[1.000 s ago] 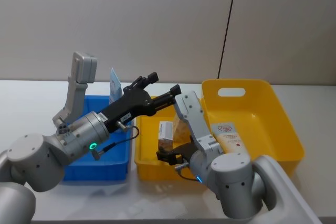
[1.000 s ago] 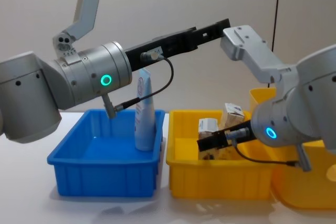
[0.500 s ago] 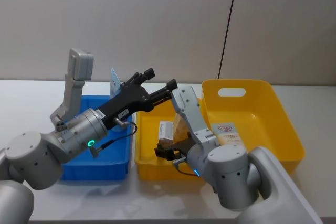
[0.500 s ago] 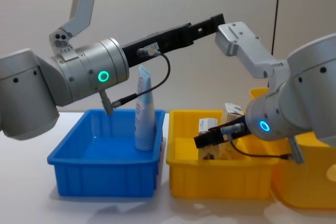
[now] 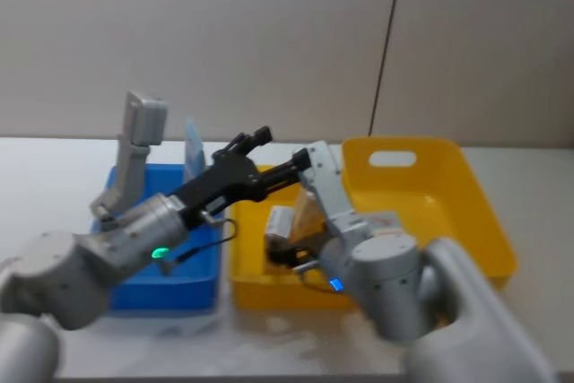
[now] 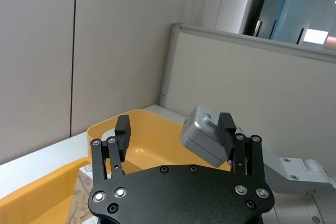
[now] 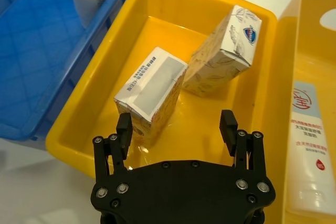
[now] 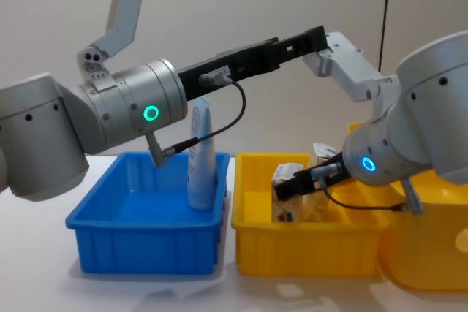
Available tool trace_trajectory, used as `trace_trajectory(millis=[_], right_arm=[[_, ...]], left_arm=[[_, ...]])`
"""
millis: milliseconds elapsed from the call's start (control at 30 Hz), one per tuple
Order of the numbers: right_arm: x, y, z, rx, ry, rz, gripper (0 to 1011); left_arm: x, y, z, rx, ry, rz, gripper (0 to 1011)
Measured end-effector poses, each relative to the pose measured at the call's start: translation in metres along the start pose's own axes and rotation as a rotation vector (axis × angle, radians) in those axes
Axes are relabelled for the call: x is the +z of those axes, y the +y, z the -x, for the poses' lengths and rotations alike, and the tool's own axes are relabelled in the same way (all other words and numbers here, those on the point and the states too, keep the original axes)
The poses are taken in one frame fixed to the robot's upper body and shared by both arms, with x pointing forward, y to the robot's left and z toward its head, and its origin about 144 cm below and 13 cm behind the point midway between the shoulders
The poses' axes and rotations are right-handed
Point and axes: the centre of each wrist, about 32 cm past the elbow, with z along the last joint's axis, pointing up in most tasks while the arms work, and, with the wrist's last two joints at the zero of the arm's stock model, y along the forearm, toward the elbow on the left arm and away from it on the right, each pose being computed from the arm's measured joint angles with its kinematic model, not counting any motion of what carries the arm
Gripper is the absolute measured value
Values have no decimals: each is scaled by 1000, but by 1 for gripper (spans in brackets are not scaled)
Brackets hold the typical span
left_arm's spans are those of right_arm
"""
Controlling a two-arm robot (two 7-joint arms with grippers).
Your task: Bimanual collaborative sorting of washing and personal care products
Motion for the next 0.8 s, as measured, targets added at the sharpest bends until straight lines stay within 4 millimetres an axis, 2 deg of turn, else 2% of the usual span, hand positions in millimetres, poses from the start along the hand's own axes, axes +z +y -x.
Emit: trace_trajectory(millis=[800], right_arm=[[4, -1, -4, 30, -14, 10, 1003]], left_arm=[[1, 1, -1, 9, -1, 2, 1000]])
